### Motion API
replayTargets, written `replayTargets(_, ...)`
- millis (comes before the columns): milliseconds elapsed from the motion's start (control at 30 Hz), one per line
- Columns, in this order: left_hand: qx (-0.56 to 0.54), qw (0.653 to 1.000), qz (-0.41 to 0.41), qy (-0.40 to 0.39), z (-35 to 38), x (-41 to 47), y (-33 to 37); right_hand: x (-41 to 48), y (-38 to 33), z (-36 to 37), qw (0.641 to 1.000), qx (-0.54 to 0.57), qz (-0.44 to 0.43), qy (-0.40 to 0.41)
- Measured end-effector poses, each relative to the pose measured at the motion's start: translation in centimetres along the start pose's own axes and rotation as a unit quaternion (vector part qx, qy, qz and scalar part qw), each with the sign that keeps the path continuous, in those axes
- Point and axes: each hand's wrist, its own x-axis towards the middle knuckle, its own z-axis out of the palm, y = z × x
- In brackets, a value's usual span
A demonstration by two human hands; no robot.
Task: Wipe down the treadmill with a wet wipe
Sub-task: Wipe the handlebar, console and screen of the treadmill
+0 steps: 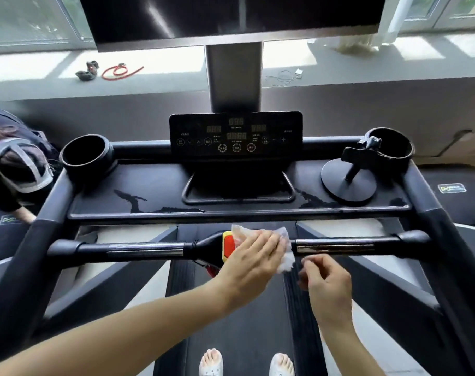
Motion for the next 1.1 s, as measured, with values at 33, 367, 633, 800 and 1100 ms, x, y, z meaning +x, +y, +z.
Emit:
replayTargets(33,-0.004,1.000,0.005,0.020,0.0,0.1,0.9,-0.6,0.3,0.0,0.990,0.075,0.111,-0.033)
replayTargets(367,-0.381,0.842,-0.380,-0.041,-0.8,-0.8,8.5,0.5,2.5,-0.7,0.859,0.323,0.374,-0.134)
replayTargets(633,-0.413,0.680,-0.605,0.028,-4.1,-6.1,6.7,2.5,1.0,5.2,0.729,0.555,0.385,-0.108)
replayTargets(800,-0.381,0.641,-0.664,0.058,-5.3,-8.6,3.2,1.7,1.4,3.7,0.840,0.414,0.324,-0.133)
replayTargets(1100,-0.527,0.492,-0.692,0.037,-4.8,-10.3,-2.8,0.1,1.7,6.4,0.866,0.389,0.307,-0.070)
